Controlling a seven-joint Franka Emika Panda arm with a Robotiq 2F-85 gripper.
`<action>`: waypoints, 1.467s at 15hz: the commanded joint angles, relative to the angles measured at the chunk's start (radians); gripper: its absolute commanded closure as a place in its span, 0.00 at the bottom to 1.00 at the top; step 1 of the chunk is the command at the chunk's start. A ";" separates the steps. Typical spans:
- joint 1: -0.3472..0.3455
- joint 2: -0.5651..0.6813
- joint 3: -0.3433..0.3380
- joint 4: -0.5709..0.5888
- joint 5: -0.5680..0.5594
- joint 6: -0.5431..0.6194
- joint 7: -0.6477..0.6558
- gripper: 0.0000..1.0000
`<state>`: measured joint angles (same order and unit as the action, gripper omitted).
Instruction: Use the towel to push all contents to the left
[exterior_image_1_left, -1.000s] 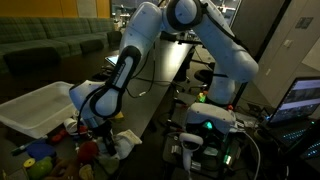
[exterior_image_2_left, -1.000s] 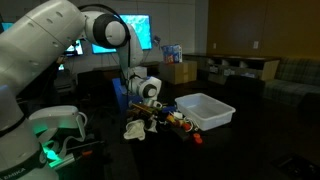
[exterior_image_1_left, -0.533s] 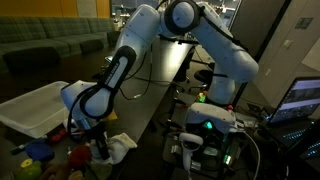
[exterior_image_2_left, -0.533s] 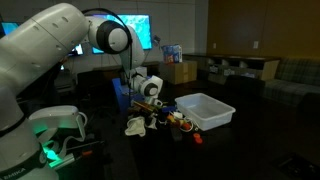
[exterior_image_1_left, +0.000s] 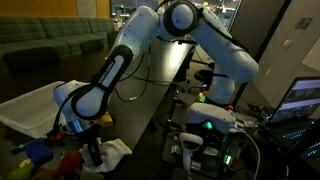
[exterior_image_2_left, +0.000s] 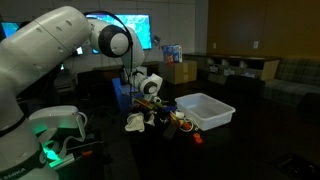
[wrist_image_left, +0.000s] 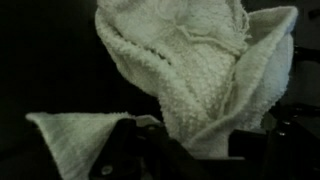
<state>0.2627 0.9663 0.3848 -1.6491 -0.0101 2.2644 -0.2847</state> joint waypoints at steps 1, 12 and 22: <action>-0.003 0.010 0.026 0.043 0.040 -0.004 -0.043 0.99; -0.054 -0.064 0.038 0.004 0.069 -0.048 -0.098 0.99; -0.225 -0.233 -0.068 -0.173 0.107 0.084 -0.073 0.99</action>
<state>0.0703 0.8050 0.3537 -1.7389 0.0567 2.2793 -0.3678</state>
